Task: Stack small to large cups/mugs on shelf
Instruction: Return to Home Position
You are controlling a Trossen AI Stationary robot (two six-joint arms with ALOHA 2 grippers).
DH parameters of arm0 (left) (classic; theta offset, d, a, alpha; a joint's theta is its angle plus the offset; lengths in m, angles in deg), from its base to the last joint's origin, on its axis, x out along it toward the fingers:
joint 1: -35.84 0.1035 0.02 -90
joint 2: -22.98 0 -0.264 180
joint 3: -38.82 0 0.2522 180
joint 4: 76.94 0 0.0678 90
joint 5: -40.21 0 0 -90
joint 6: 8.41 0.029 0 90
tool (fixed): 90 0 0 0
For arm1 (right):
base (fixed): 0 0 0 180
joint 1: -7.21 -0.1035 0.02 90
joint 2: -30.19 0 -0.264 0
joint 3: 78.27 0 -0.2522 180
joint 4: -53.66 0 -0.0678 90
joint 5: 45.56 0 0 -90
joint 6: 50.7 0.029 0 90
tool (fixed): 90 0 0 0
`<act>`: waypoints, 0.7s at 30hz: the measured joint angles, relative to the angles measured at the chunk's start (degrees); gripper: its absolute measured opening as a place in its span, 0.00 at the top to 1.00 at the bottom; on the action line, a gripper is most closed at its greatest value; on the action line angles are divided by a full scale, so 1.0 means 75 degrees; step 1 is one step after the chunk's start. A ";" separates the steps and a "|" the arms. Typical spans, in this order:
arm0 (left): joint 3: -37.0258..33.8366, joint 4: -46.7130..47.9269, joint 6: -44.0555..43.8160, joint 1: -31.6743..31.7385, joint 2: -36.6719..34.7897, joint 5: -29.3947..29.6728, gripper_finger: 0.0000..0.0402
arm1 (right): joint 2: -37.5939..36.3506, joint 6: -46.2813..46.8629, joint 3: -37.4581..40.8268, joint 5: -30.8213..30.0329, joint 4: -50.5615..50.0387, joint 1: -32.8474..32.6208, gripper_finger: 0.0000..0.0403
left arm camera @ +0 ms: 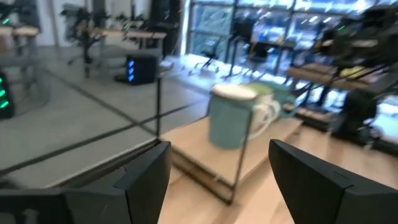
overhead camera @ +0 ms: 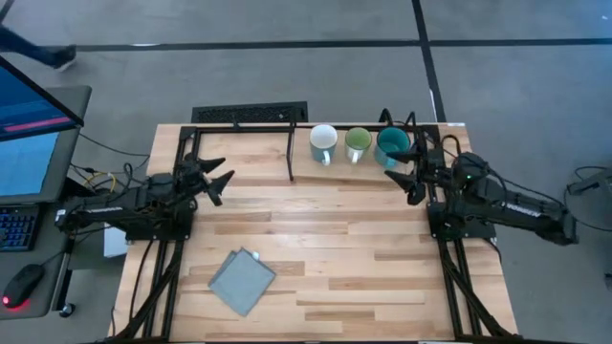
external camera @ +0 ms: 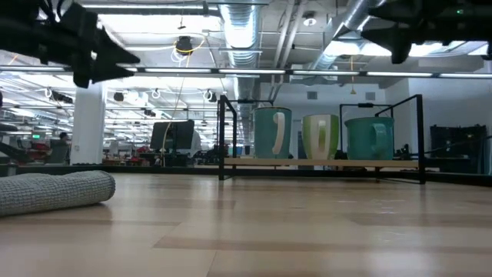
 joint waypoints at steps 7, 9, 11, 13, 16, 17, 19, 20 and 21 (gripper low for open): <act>-0.0009 0.0174 0.0021 0.0931 0.0000 -0.0640 0.35 | -0.1007 0.0100 0.0000 -0.0052 -0.1115 0.0455 0.25; -0.0009 0.0179 0.0041 0.1139 0.0000 -0.0660 0.35 | -0.1257 0.0103 0.0000 -0.0060 -0.1421 0.0529 0.25; -0.0009 0.0187 0.0033 0.1301 0.0000 -0.0665 0.35 | -0.1495 0.0100 0.0000 -0.0061 -0.1642 0.0571 0.25; -0.0009 0.0188 0.0038 0.1418 0.0000 -0.0794 0.35 | -0.1718 0.0097 0.0034 -0.0123 -0.1816 0.0605 0.25; -0.0009 0.0191 0.0173 0.1538 0.0000 -0.0979 0.35 | -0.2122 -0.0007 0.0311 -0.0397 -0.1598 0.0602 0.25; -0.0009 0.0191 0.0227 0.1572 0.0000 -0.1036 0.35 | -0.2270 -0.0022 0.0483 -0.0504 -0.1503 0.0601 0.25; -0.0009 0.0191 0.0236 0.1611 0.0000 -0.1088 0.35 | -0.2540 -0.0025 0.0786 -0.0692 -0.1349 0.0600 0.25; -0.0009 0.0191 0.0231 0.1624 0.0000 -0.1094 0.35 | -0.2660 -0.0009 0.0924 -0.0711 -0.1240 0.0602 0.25; -0.0009 0.0194 0.0212 0.1625 0.0000 -0.1091 0.35 | -0.2712 0.0029 0.1050 -0.0739 -0.1100 0.0602 0.25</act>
